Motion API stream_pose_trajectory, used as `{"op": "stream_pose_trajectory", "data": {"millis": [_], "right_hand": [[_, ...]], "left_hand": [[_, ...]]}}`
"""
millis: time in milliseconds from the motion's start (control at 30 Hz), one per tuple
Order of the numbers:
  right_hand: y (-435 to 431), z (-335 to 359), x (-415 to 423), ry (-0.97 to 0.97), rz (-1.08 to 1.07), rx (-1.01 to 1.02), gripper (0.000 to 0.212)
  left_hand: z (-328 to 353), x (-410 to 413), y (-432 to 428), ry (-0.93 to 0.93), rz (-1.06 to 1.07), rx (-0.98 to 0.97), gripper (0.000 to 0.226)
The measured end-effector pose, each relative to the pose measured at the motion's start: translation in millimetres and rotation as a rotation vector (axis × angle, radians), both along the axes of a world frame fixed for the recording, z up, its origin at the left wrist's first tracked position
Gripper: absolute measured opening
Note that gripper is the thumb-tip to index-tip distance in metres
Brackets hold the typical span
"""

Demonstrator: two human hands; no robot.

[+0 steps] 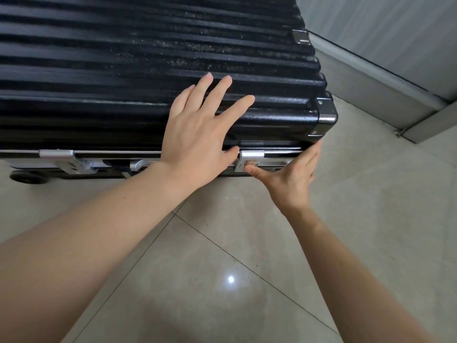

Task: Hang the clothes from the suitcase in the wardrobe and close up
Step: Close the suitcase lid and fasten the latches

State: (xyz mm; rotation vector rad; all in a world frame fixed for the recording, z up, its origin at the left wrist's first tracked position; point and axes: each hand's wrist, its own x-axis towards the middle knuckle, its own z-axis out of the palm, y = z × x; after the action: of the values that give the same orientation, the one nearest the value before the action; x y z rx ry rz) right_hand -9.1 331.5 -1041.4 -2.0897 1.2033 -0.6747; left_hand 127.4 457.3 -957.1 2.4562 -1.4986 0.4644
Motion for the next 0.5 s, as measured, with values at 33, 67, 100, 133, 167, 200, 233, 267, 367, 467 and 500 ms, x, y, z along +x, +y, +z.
{"op": "stream_pose_trajectory", "data": {"millis": [33,67,100,133,167,200,233,267,367,467,500], "right_hand": [[1,-2,2,0.008,-0.022,-0.009,0.152],[1,-3,3,0.011,-0.041,-0.021,0.152],[1,-5,4,0.017,-0.056,-0.037,0.152],[2,-6,5,0.023,-0.066,-0.051,0.152],[3,-7,5,0.028,-0.073,-0.060,0.153],[3,-8,5,0.033,-0.077,-0.063,0.153],[3,-8,5,0.035,-0.076,-0.062,0.153],[2,-7,5,0.026,-0.069,-0.056,0.153],[-6,0,-5,-0.101,0.041,0.084,0.137],[-24,16,-22,-0.414,0.051,0.482,0.065],[-29,23,-25,-0.463,0.019,0.623,0.043]], "left_hand": [[-1,-1,0,0.006,0.003,-0.010,0.076],[-1,-2,0,0.010,0.005,-0.022,0.075],[-2,-2,-1,0.012,0.010,-0.033,0.073],[-3,-3,-1,0.015,0.019,-0.042,0.072],[-3,-4,-1,0.017,0.027,-0.047,0.071],[-3,-4,-2,0.022,0.032,-0.049,0.070],[-3,-4,-2,0.027,0.035,-0.047,0.070],[-3,-4,-2,0.027,0.037,-0.043,0.070],[-2,-5,-3,0.011,0.039,-0.009,0.074],[1,-11,-7,0.006,0.054,0.026,0.083],[3,-14,-10,0.008,0.066,0.022,0.082]]}}
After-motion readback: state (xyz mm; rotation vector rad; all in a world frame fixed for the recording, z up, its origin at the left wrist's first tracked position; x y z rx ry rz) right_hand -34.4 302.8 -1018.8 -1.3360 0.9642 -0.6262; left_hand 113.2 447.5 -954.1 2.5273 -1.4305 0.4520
